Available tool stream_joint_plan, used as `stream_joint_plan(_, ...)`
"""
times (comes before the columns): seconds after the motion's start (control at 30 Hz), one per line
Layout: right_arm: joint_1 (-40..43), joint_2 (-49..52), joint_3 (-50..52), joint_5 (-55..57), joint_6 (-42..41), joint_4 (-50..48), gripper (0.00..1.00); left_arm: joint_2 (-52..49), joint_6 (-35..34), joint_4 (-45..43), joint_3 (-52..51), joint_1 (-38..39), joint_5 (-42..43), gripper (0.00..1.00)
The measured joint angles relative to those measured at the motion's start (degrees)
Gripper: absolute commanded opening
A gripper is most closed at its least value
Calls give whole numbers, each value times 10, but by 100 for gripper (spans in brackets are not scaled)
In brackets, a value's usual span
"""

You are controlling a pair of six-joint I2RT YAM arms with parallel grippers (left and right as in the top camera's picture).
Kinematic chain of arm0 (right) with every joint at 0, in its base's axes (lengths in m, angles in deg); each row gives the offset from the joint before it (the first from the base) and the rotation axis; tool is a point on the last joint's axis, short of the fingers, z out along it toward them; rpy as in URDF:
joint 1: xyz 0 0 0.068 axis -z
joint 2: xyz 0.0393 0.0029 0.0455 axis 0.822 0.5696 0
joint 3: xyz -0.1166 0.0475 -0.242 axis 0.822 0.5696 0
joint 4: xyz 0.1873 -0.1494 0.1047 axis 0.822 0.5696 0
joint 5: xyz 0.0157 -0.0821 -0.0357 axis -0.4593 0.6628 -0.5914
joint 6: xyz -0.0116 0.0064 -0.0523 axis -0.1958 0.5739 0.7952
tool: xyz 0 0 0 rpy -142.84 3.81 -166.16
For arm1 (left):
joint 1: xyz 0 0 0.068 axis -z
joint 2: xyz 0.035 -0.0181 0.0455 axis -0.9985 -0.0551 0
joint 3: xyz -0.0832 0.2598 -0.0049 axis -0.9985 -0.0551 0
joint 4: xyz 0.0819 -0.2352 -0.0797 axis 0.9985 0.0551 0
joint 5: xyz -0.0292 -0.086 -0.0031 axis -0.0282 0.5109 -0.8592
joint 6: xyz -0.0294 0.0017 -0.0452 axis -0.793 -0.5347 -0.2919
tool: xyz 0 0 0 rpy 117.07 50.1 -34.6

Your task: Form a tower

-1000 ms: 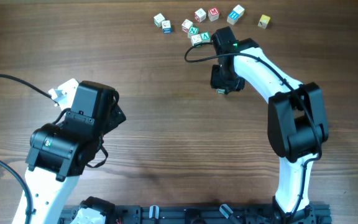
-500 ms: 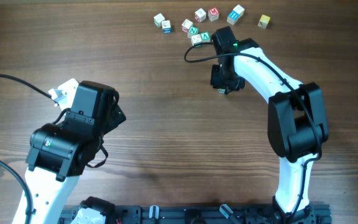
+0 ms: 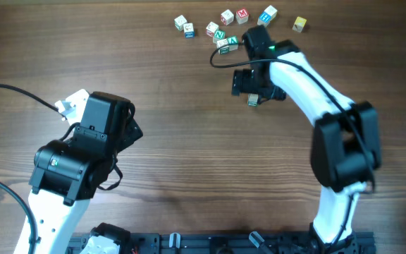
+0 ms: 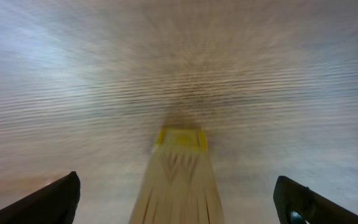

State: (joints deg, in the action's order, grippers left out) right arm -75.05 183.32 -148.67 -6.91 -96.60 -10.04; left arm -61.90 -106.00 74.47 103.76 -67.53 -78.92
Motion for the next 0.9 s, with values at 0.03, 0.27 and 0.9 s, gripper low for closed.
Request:
stream_joint_plan(0.03,0,-20,-1,0,0,4,100,0,0,0,0,0,0,100)
stream_joint_plan(0.27,0,-248,-21,23,-7,80,100,0,0,0,0,0,0,100)
stream_joint_plan(0.9,0,-384,-22,27,-11,163,100,0,0,0,0,0,0,100)
